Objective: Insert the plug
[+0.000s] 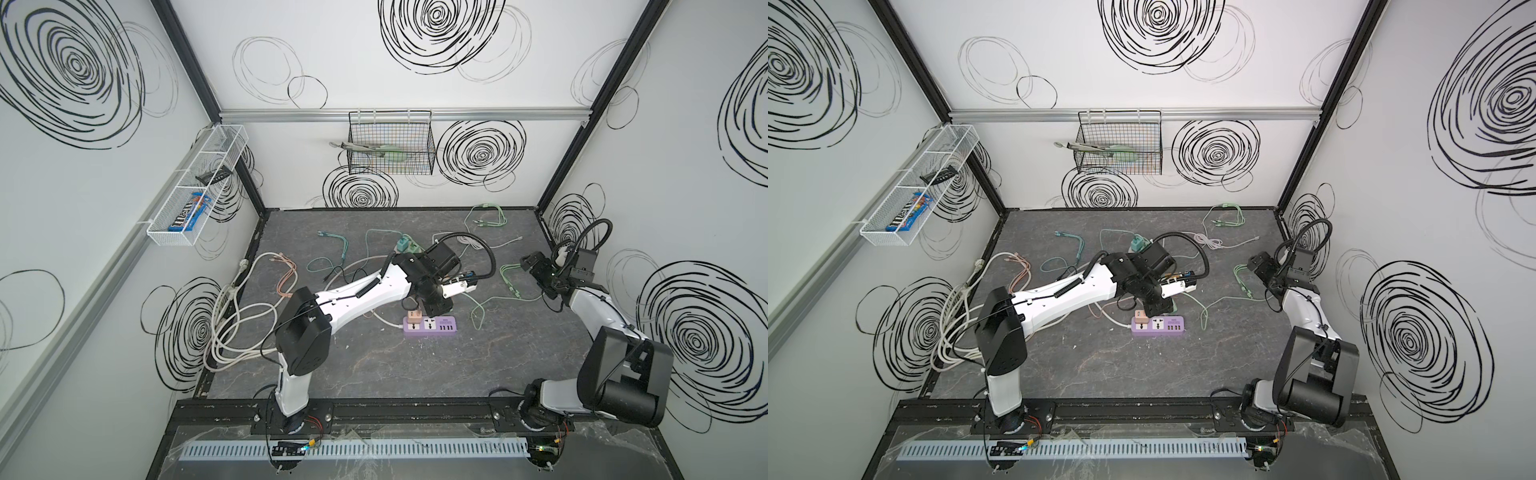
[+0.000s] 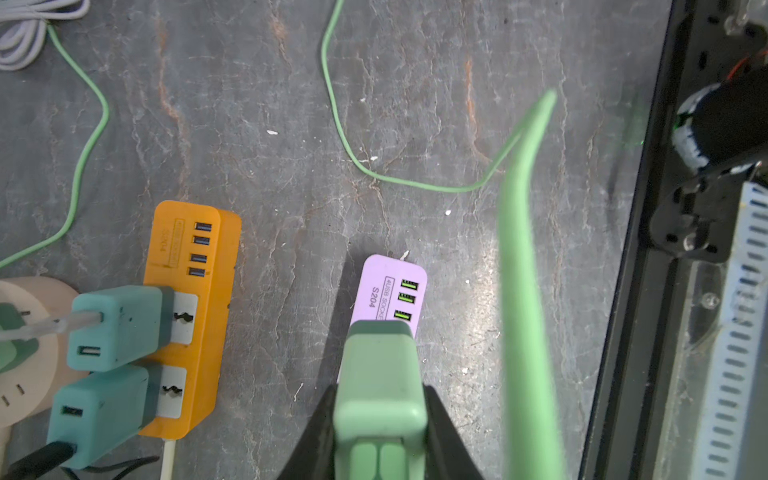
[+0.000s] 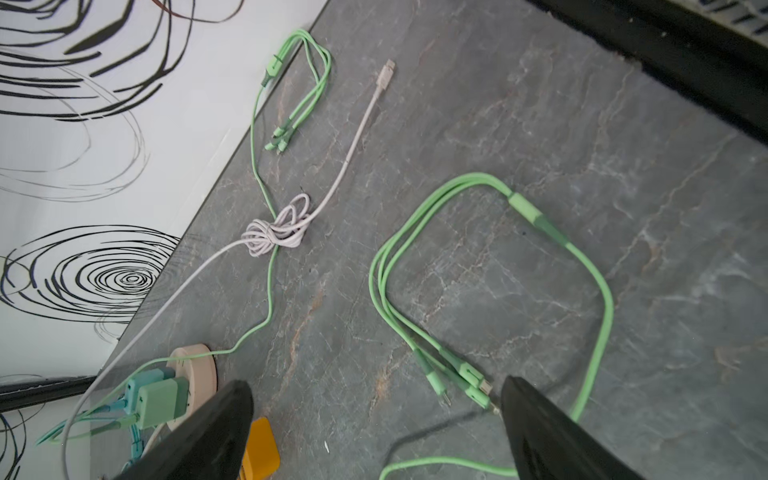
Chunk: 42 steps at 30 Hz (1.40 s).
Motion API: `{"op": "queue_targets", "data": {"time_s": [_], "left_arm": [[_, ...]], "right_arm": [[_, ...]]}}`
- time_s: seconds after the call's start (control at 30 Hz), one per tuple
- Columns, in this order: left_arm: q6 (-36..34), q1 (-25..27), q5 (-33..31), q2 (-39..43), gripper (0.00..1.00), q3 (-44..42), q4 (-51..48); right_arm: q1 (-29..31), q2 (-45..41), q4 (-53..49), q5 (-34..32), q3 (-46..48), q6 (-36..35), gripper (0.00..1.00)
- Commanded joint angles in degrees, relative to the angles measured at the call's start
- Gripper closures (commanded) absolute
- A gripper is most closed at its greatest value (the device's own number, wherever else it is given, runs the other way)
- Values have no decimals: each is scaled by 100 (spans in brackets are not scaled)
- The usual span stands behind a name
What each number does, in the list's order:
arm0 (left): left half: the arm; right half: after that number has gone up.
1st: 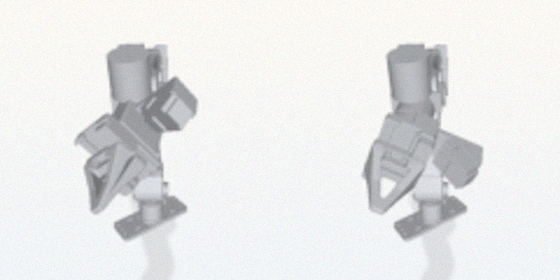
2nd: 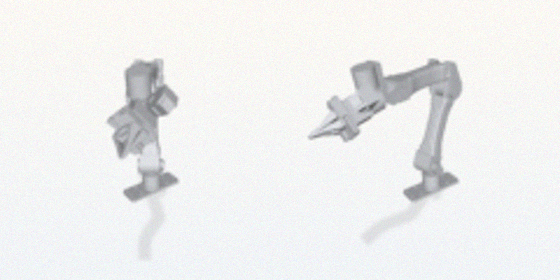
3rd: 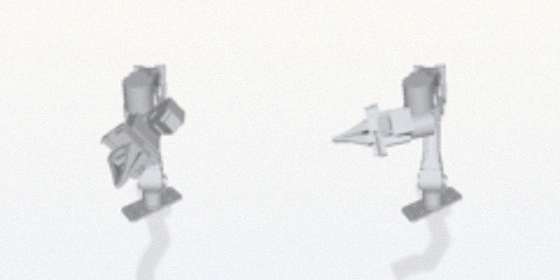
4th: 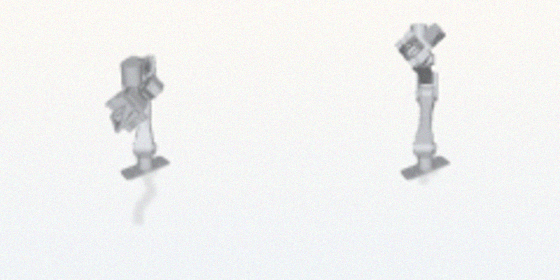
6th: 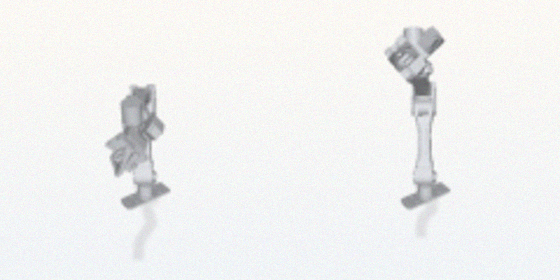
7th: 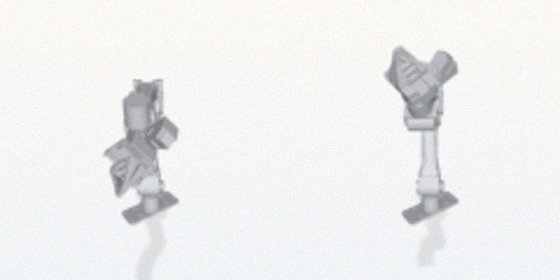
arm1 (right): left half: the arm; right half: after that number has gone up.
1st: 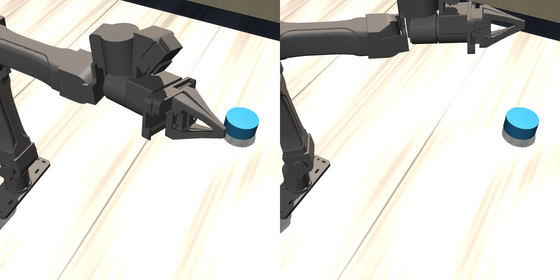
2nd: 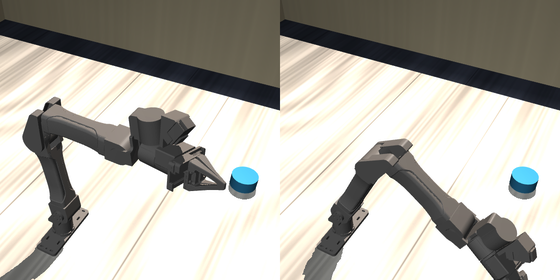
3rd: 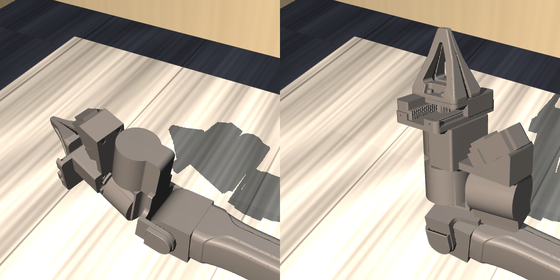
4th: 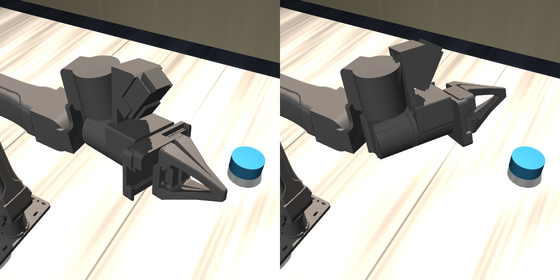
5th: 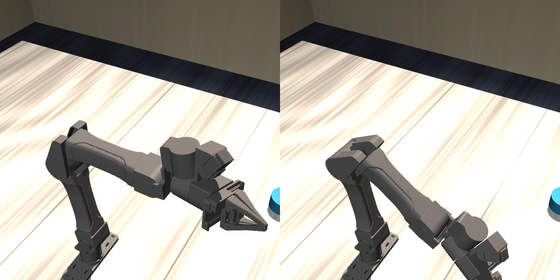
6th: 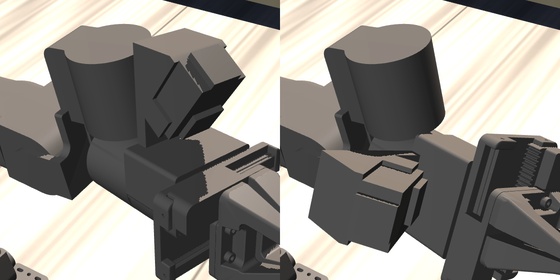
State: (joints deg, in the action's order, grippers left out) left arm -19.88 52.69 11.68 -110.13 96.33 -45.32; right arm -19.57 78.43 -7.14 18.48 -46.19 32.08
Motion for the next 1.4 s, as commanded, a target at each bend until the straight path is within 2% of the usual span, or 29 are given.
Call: {"op": "queue_targets", "data": {"time_s": [0.0, 0.13, 0.3, 0.5, 0.7, 0.9, 1.37], "left_arm": [[-568, 128, -200, -140, 100, 257, -333], [-878, 216, -464, -276, 100, 281, -524], [-948, 216, -843, -437, 100, 316, -688], [-1006, 207, -701, -481, 100, 272, -733], [-1097, 78, -769, -571, 100, 245, -741], [-1324, -63, -564, -568, 100, 219, -659], [-1350, -91, -697, -795, 100, -44, -512]], "right_arm": [[-55, -347, -305, 261, 147, -121, 3], [-57, -718, -200, 520, 264, -292, 3], [-56, -1083, -262, 817, 319, -583, 3], [-55, -1446, 90, 1391, 570, -553, 3], [-33, -1576, 179, 1612, 551, -492, 3], [91, -1628, 186, 1542, 607, -440, 3], [557, -1731, 333, 1450, 682, -386, 3]]}}
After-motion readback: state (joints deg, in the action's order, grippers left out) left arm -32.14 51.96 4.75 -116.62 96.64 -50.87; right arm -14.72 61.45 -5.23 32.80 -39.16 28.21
